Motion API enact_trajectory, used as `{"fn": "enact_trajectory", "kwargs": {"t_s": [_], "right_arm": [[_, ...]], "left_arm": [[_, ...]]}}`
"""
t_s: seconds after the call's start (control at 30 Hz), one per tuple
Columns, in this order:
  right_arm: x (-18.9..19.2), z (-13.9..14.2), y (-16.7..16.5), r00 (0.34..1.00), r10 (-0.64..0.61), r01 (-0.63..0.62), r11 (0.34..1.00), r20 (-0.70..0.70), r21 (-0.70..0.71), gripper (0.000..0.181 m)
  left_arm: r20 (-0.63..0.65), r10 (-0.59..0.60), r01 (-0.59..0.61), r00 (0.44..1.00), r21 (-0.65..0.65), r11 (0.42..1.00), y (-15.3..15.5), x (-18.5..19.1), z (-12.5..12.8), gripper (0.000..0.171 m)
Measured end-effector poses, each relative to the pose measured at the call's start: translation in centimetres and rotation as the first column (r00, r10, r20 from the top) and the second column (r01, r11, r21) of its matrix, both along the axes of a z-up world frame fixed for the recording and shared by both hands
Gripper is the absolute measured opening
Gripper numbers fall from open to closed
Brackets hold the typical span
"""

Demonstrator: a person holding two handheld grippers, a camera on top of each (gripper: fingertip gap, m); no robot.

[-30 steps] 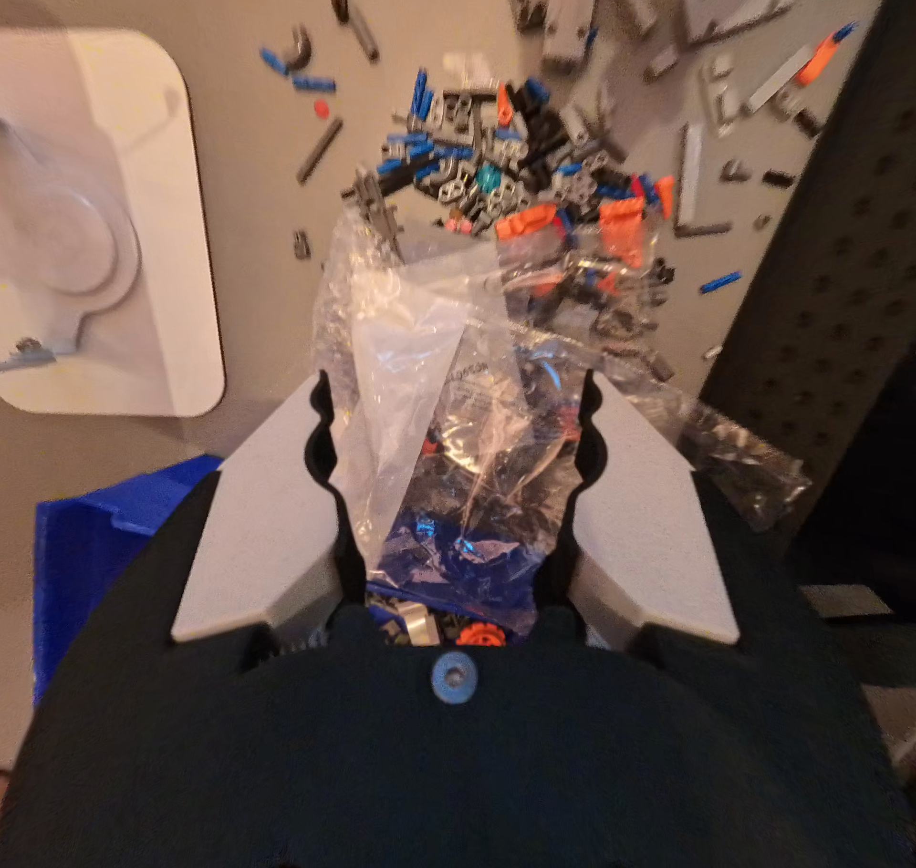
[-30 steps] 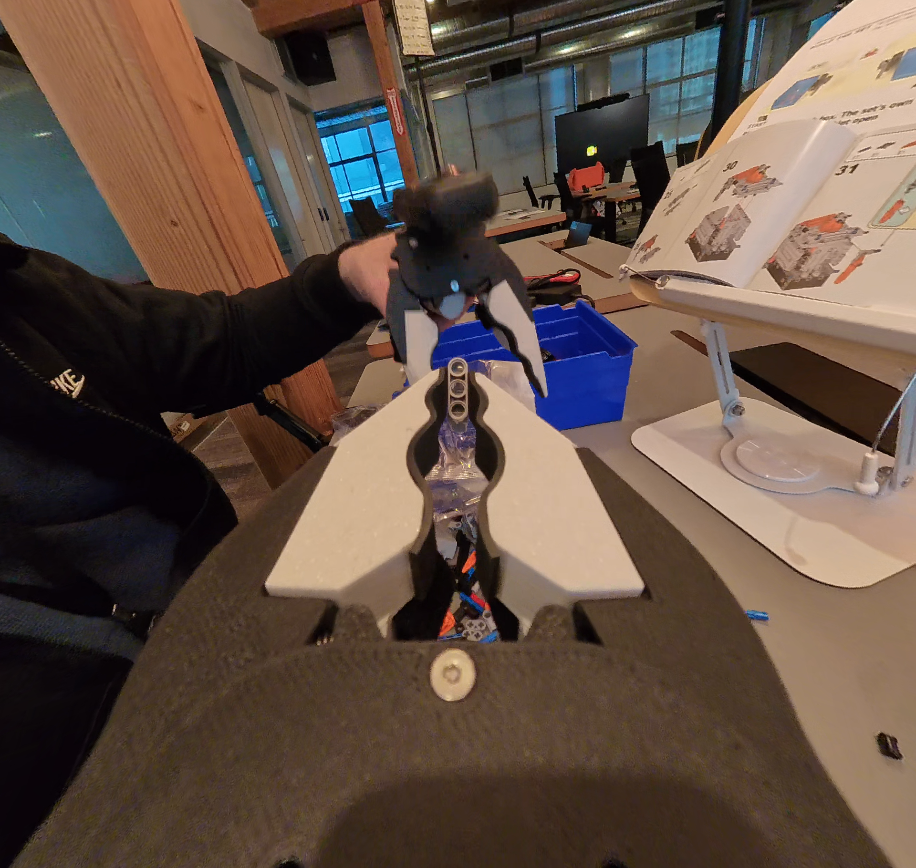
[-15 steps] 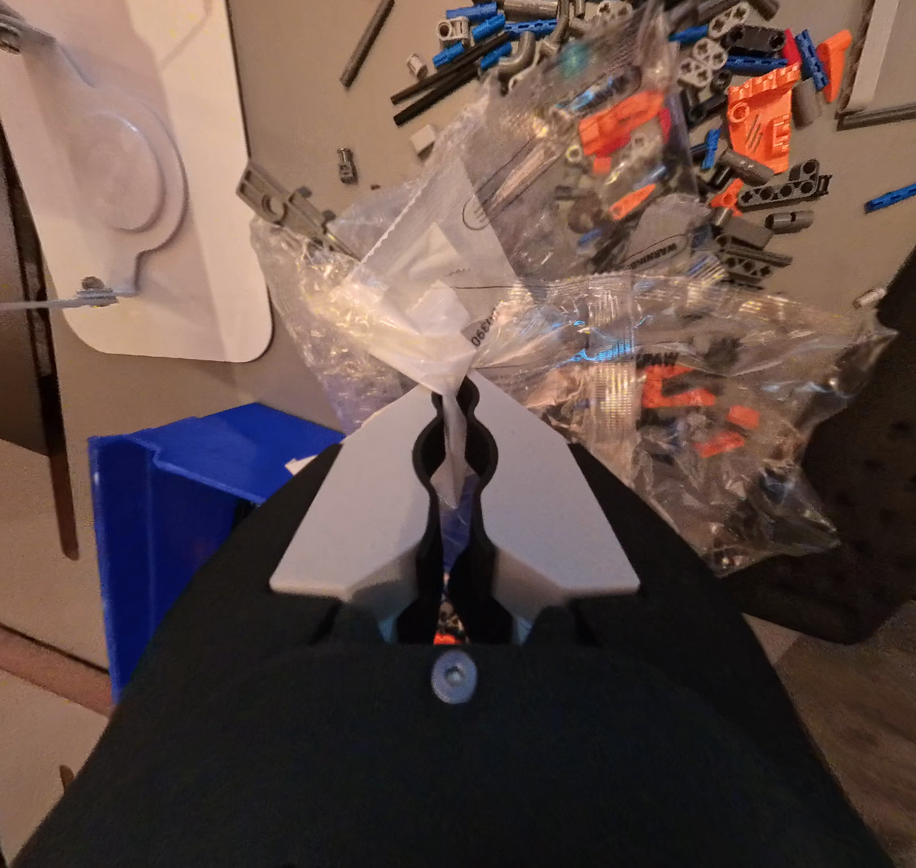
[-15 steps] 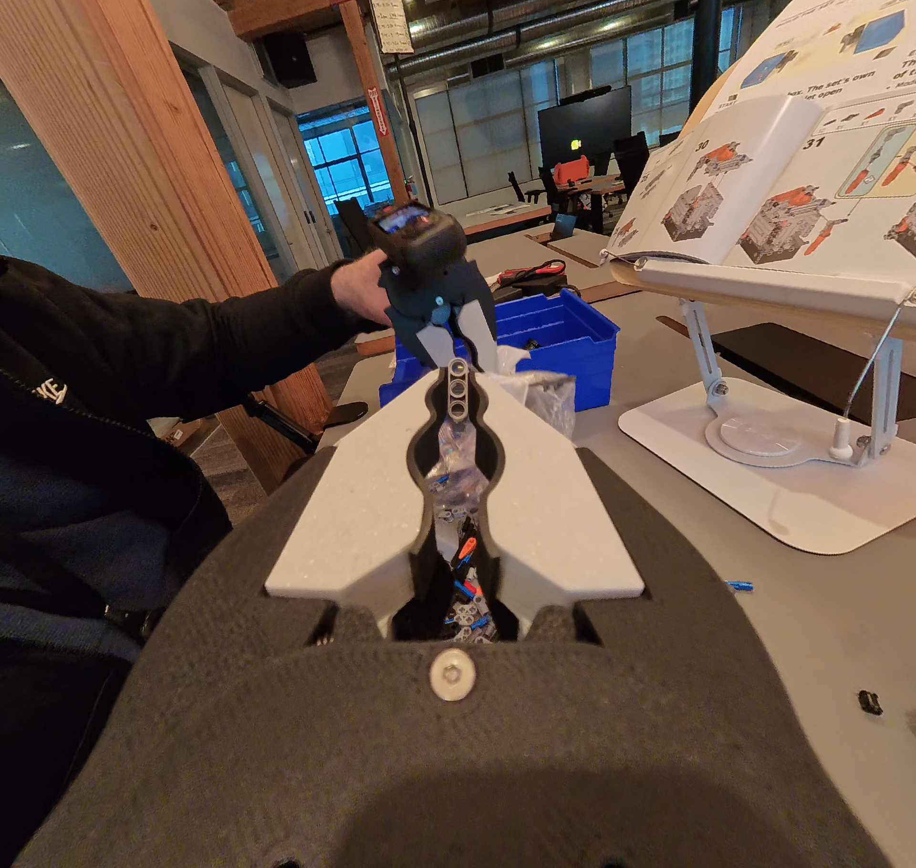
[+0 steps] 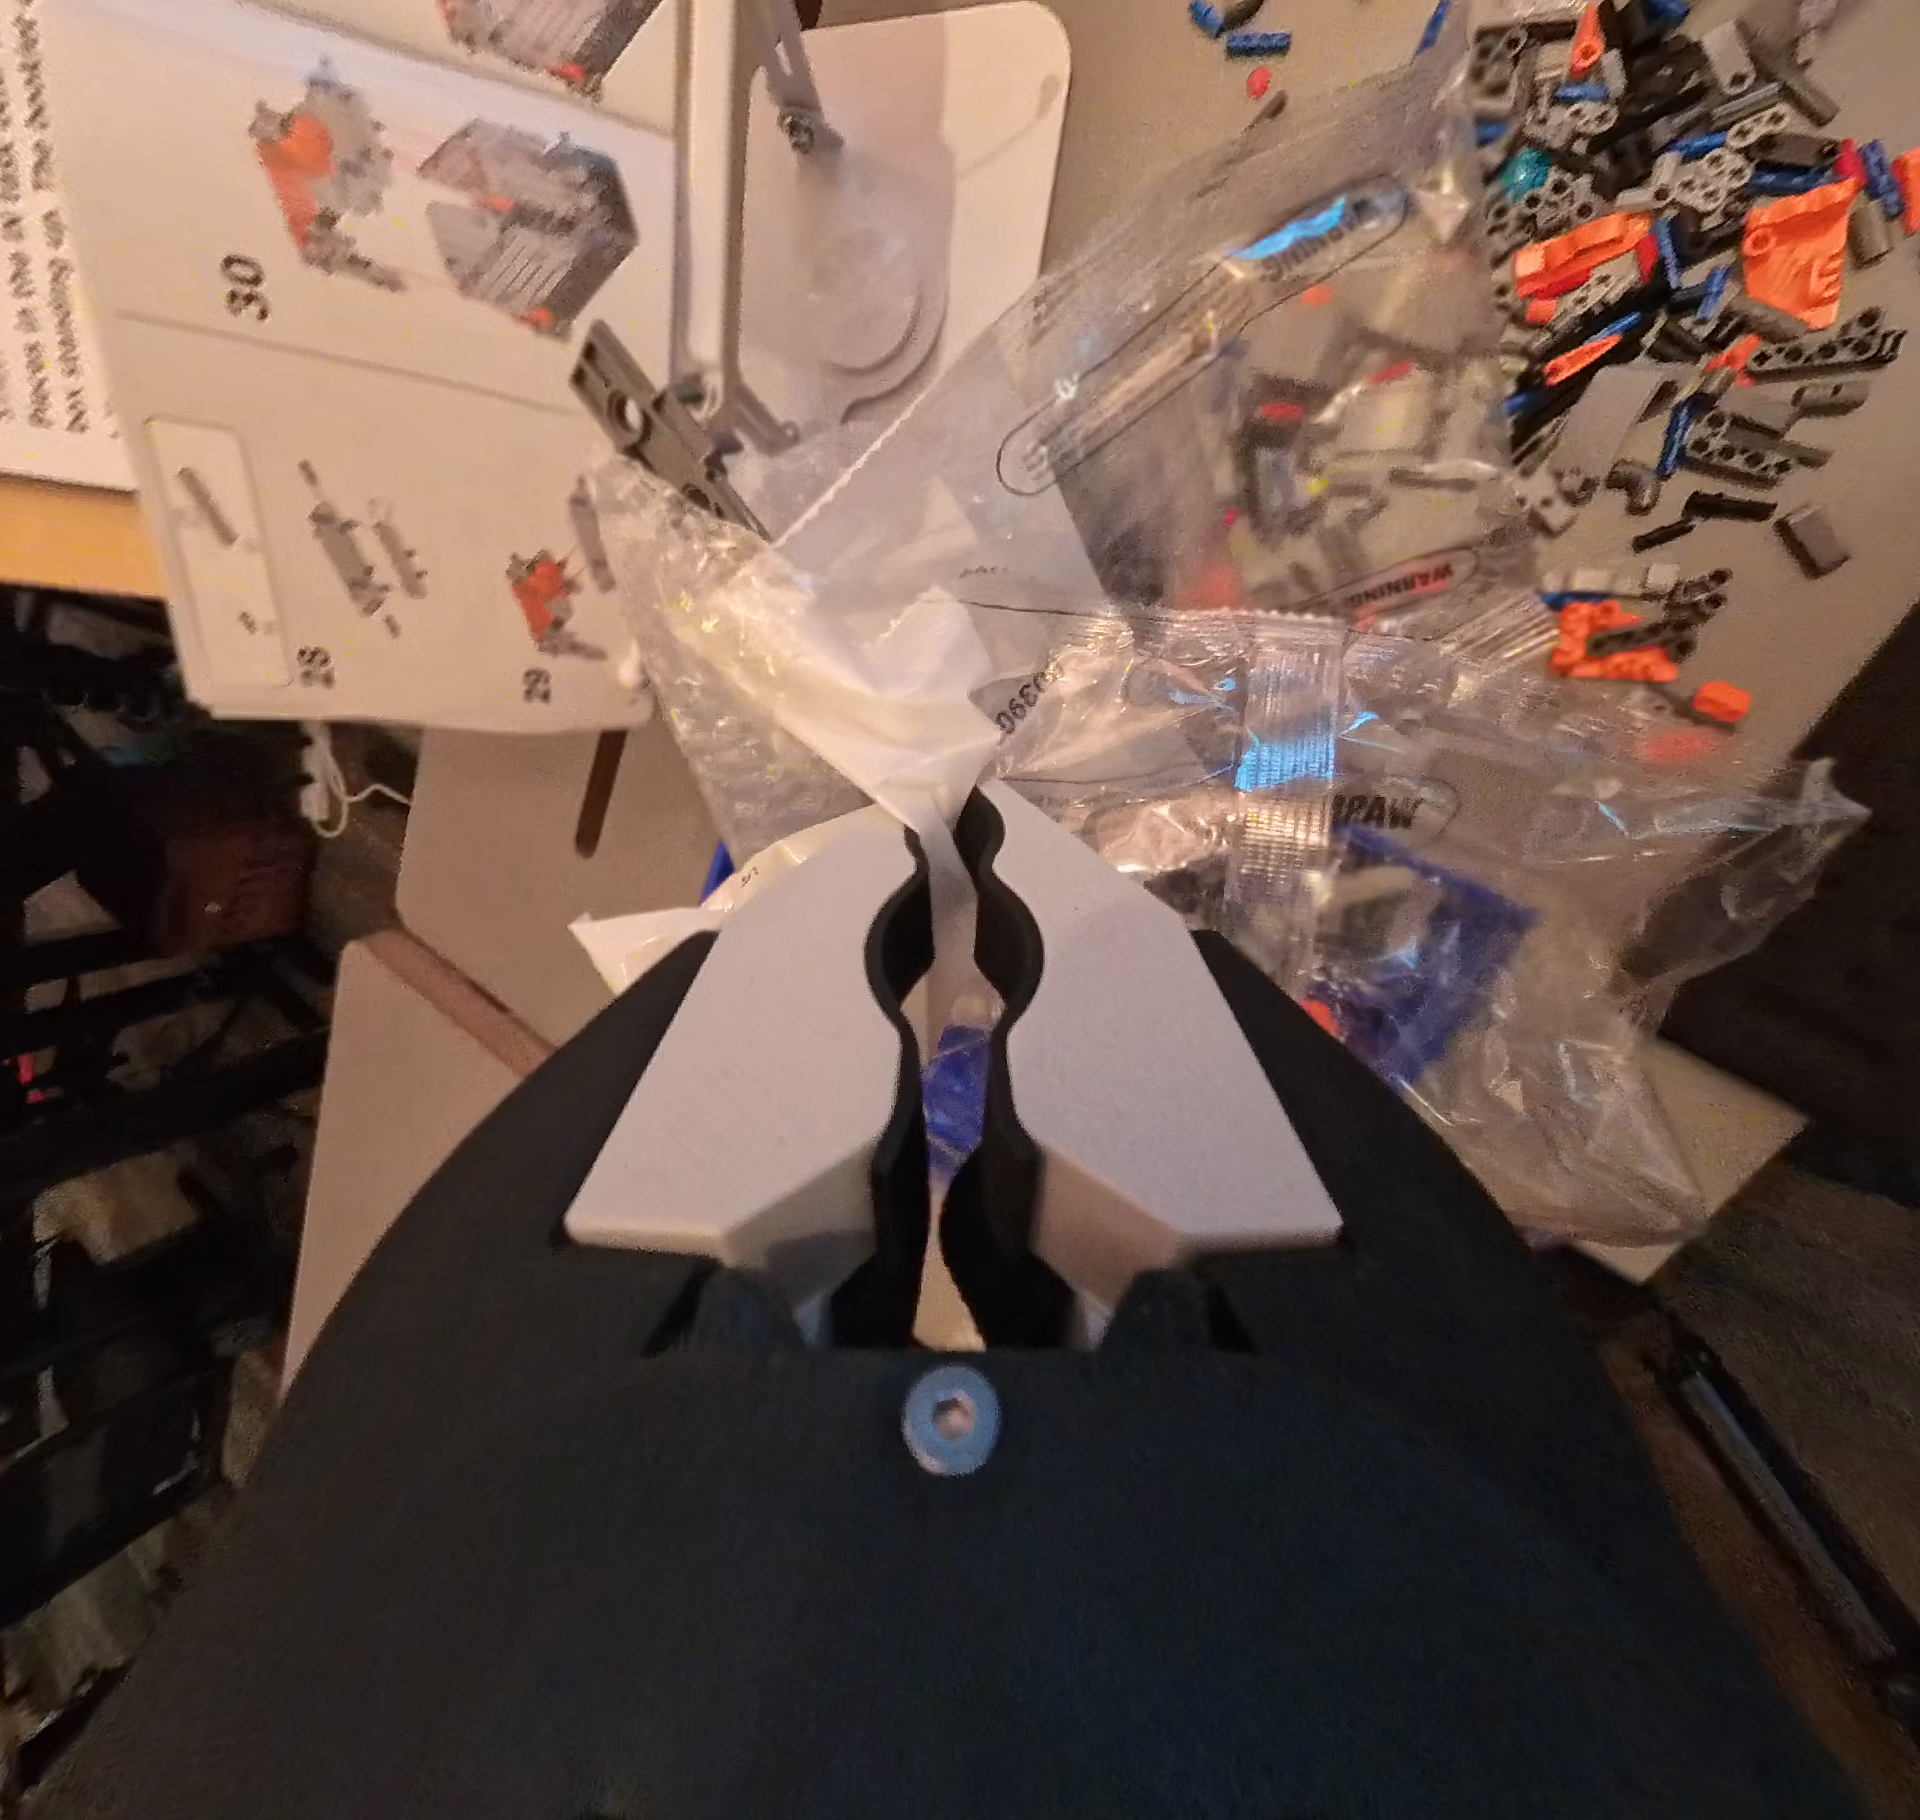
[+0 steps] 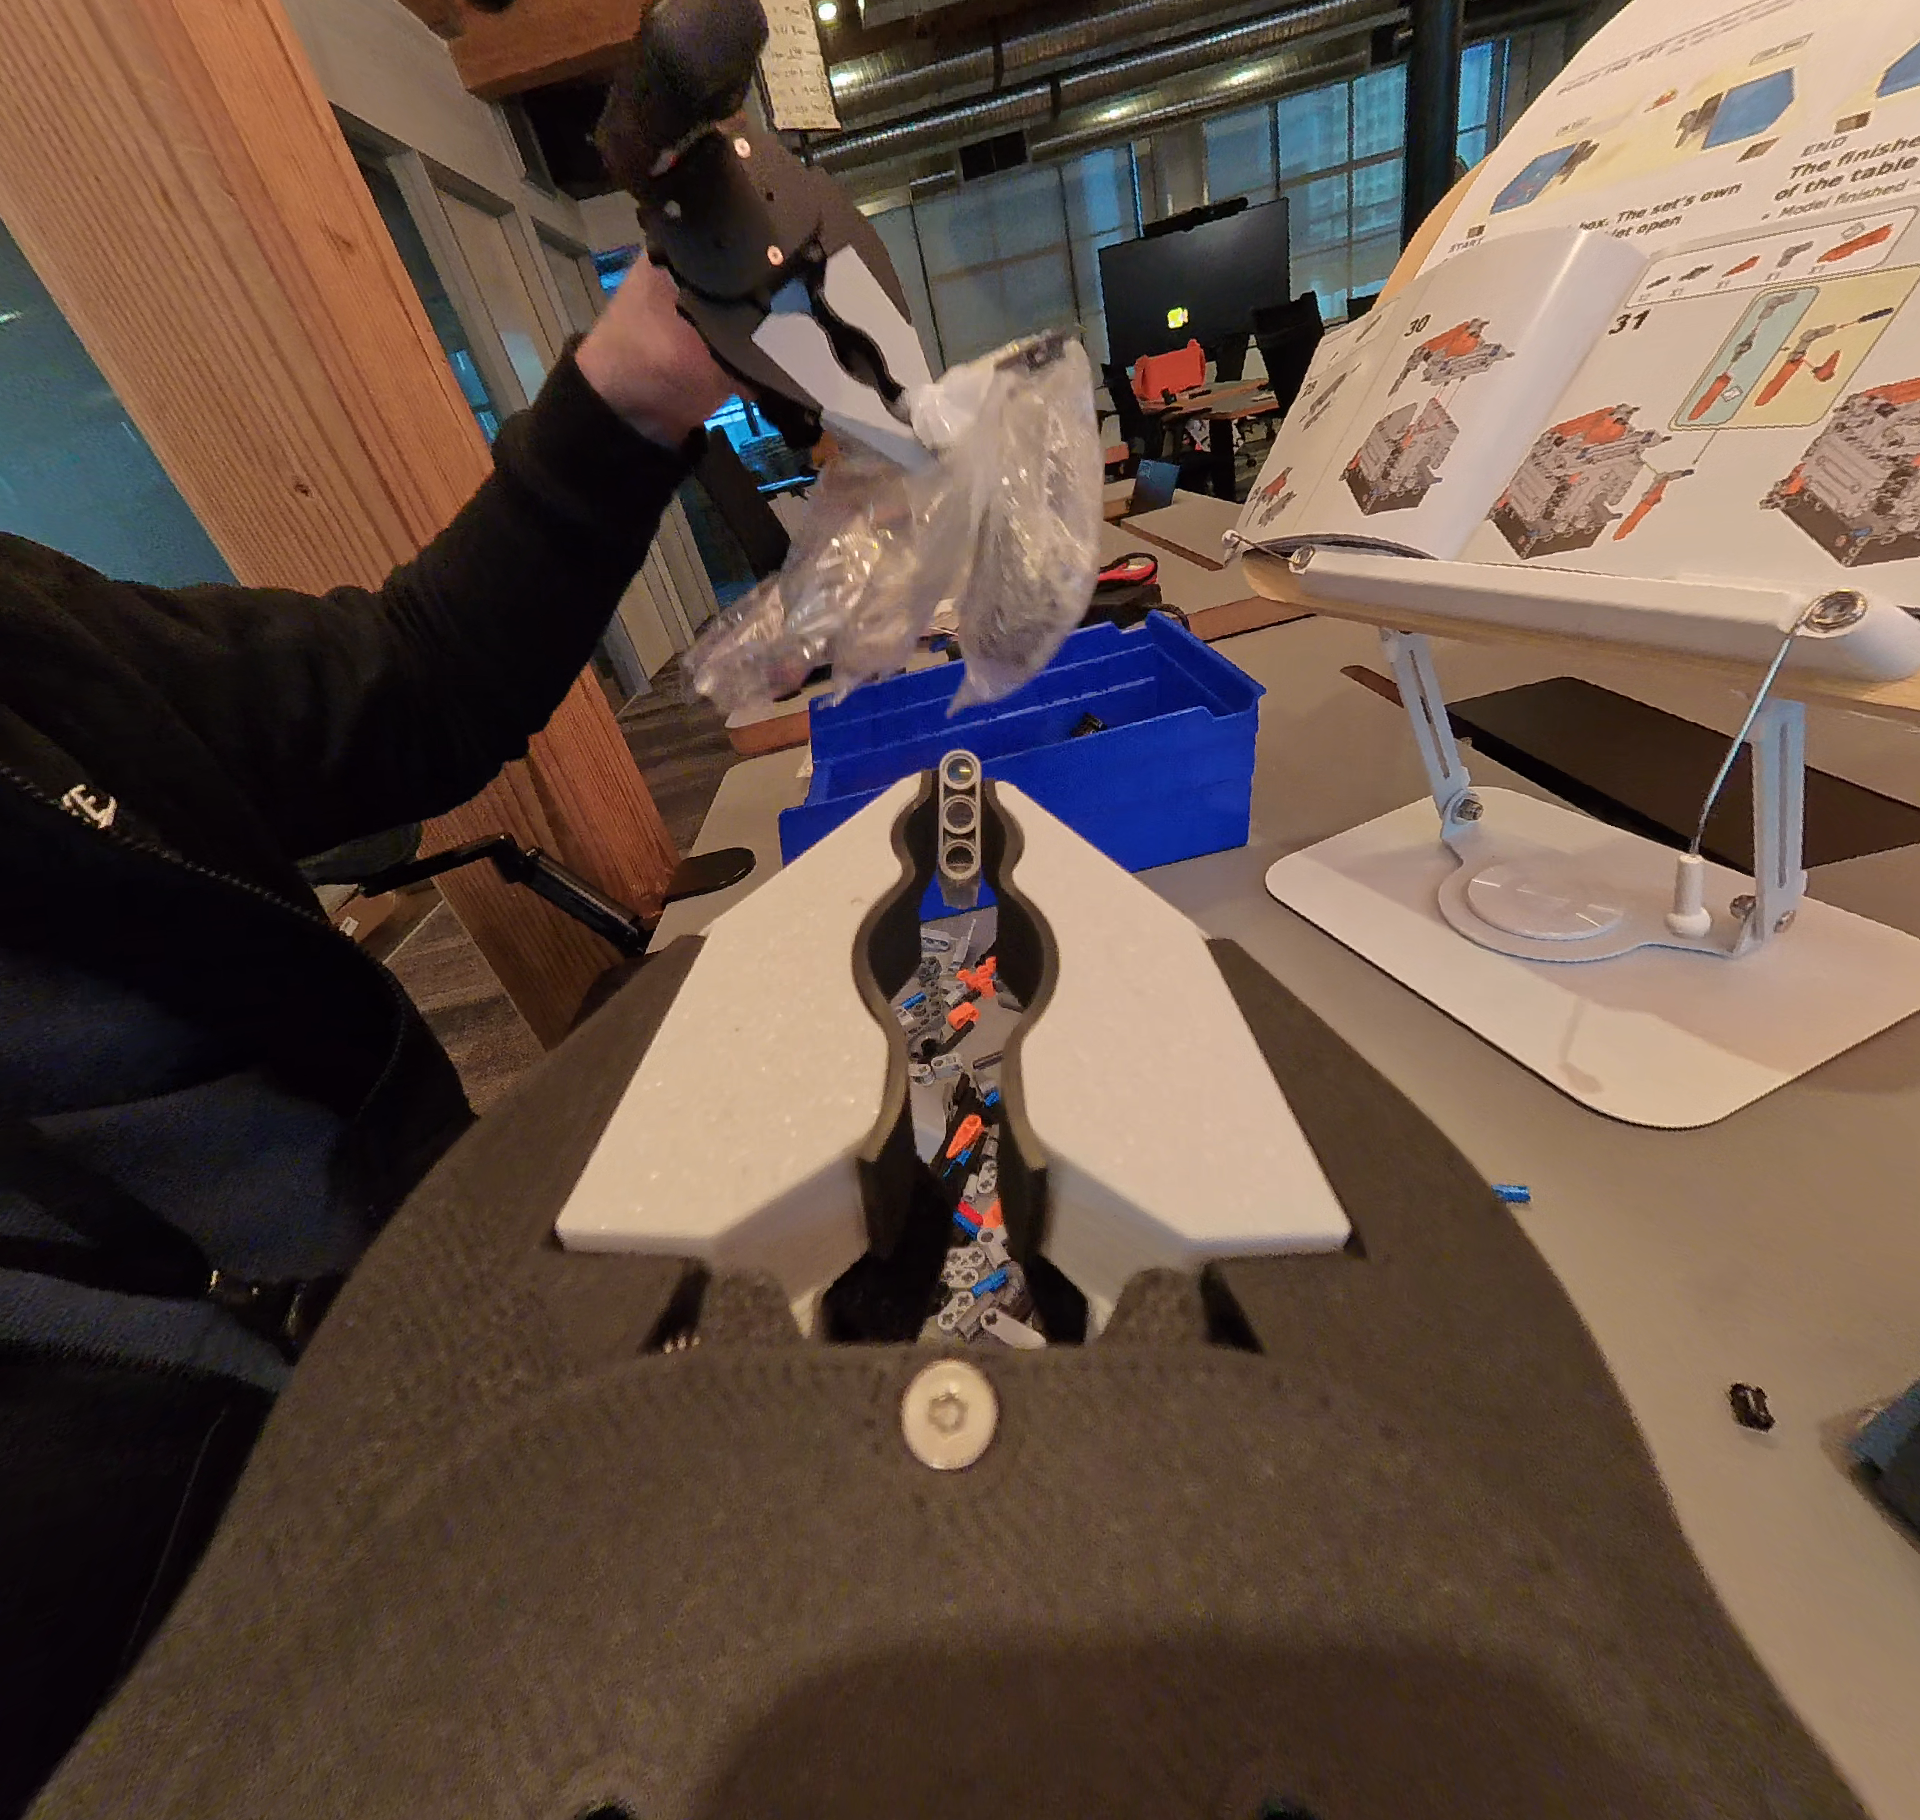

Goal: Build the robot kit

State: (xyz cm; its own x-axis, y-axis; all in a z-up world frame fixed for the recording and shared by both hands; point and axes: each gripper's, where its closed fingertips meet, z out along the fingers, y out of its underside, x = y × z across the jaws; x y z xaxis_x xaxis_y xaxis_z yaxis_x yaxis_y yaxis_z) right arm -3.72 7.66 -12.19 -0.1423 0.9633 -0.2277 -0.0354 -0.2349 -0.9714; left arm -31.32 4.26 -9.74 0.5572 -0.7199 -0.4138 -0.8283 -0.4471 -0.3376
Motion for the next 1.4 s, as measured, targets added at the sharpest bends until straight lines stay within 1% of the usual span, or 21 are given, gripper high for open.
{"fn": "enact_trajectory", "kwargs": {"t_s": [0.1, 0.2, 0.3, 0.37, 0.43, 0.5, 0.57, 0.6, 0.63, 0.67, 0.73, 0.77, 0.87, 0.97, 1.0, 1.1, 1.17, 1.23, 1.27, 1.3, 1.4], "right_arm": [[0.1, -0.1, 0.0, 1.0, -0.001, 0.001, 1.0, 0.001, 0.0, 0.005], [0.0, -0.1, -0.1, 1.0, -0.001, 0.0, 1.0, 0.007, 0.008, 0.005], [-0.1, -0.2, -0.2, 1.0, 0.0, 0.0, 1.0, 0.013, 0.01, 0.005], [-0.2, -0.4, -0.2, 1.0, 0.001, -0.002, 1.0, 0.02, 0.01, 0.005], [-0.3, -0.6, -0.3, 1.0, 0.003, -0.003, 1.0, 0.024, 0.008, 0.005], [-0.4, -0.7, -0.3, 1.0, 0.004, -0.004, 1.0, 0.028, 0.008, 0.005], [-0.5, -0.8, -0.3, 0.999, 0.004, -0.005, 1.0, 0.033, 0.009, 0.005], [-0.5, -0.8, -0.3, 0.999, 0.005, -0.005, 1.0, 0.034, 0.01, 0.005], [-0.5, -0.9, -0.3, 0.999, 0.004, -0.005, 1.0, 0.038, 0.013, 0.005], [-0.5, -0.9, -0.3, 0.999, 0.002, -0.003, 1.0, 0.042, 0.016, 0.005], [-0.4, -1.0, -0.2, 0.999, -0.006, 0.005, 1.0, 0.048, 0.021, 0.005], [-0.3, -1.0, -0.1, 0.999, -0.012, 0.011, 1.0, 0.051, 0.023, 0.005], [-0.1, -0.9, 0.1, 0.998, -0.033, 0.031, 0.999, 0.055, 0.031, 0.005], [-0.1, -0.6, 0.1, 0.998, -0.042, 0.041, 0.998, 0.049, 0.039, 0.005], [-0.2, -0.5, 0.0, 0.998, -0.043, 0.041, 0.998, 0.046, 0.04, 0.005], [-0.5, 0.0, -0.6, 0.999, -0.032, 0.03, 0.999, 0.025, 0.041, 0.005], [-0.7, 0.5, -1.2, 1.0, -0.022, 0.022, 0.999, 0.013, 0.046, 0.005], [-0.9, 0.9, -1.8, 1.0, -0.025, 0.024, 0.998, 0.011, 0.06, 0.005], [-0.9, 1.1, -2.0, 1.0, -0.026, 0.026, 0.998, 0.007, 0.058, 0.005], [-0.9, 1.2, -2.2, 1.0, -0.027, 0.027, 0.998, 0.003, 0.049, 0.005], [-0.8, 1.4, -3.0, 1.0, -0.015, 0.015, 1.0, -0.019, 0.027, 0.005]], "left_arm": [[-0.084, 0.048, -0.048, 0.995, 0.0, 0.999, -0.5, -4.2, 1.5, 0.0], [-0.119, 0.044, -0.052, 0.992, -0.063, 0.997, -1.0, -6.9, -0.2, 0.0], [-0.161, 0.066, -0.083, 0.985, -0.101, 0.991, -0.5, -8.9, -3.8, 0.0], [-0.187, 0.103, -0.121, 0.977, -0.088, 0.989, 0.6, -10.3, -6.4, 0.0], [-0.17, 0.115, -0.133, 0.979, -0.101, 0.986, 1.5, -10.5, -9.5, 0.0], [-0.265, 0.132, -0.167, 0.955, -0.114, 0.979, 2.0, -11.9, -12.9, 0.007], [-0.255, 0.135, -0.184, 0.957, -0.178, 0.967, 1.8, -11.5, -16.3, 0.015], [-0.273, 0.146, -0.198, 0.951, -0.177, 0.964, 1.9, -11.6, -17.2, 0.019], [-0.29, 0.158, -0.209, 0.944, -0.156, 0.965, 2.1, -11.8, -17.4, 0.022], [-0.275, 0.177, -0.22, 0.945, -0.135, 0.966, 2.4, -11.8, -17.0, 0.024], [-0.187, 0.218, -0.238, 0.958, -0.094, 0.967, 2.7, -11.4, -15.1, 0.032], [-0.164, 0.239, -0.253, 0.957, -0.073, 0.965, 2.7, -11.6, -13.9, 0.035], [-0.173, 0.334, -0.337, 0.927, 0.012, 0.941, 2.1, -13.5, -9.9, 0.051], [-0.098, 0.369, -0.357, 0.924, 0.122, 0.926, 1.7, -13.3, -5.7, 0.053], [-0.025, 0.354, -0.347, 0.935, 0.144, 0.927, 1.7, -12.1, -4.4, 0.051], [0.166, 0.22, -0.248, 0.961, 0.169, 0.954, 1.2, -6.2, -1.9, 0.049], [0.314, 0.091, -0.154, 0.945, 0.182, 0.971, 0.4, -0.5, -1.1, 0.042], [0.348, 0.024, -0.111, 0.937, 0.231, 0.967, -0.4, 3.8, -1.4, 0.037], [0.374, -0.017, -0.093, 0.927, 0.274, 0.957, -0.8, 5.9, -1.4, 0.027], [0.43, -0.073, -0.066, 0.9, 0.299, 0.952, -1.3, 8.3, -1.3, 0.02], [0.546, -0.15, -0.041, 0.824, 0.323, 0.945, -2.2, 12.9, -1.9, 0.022]]}}
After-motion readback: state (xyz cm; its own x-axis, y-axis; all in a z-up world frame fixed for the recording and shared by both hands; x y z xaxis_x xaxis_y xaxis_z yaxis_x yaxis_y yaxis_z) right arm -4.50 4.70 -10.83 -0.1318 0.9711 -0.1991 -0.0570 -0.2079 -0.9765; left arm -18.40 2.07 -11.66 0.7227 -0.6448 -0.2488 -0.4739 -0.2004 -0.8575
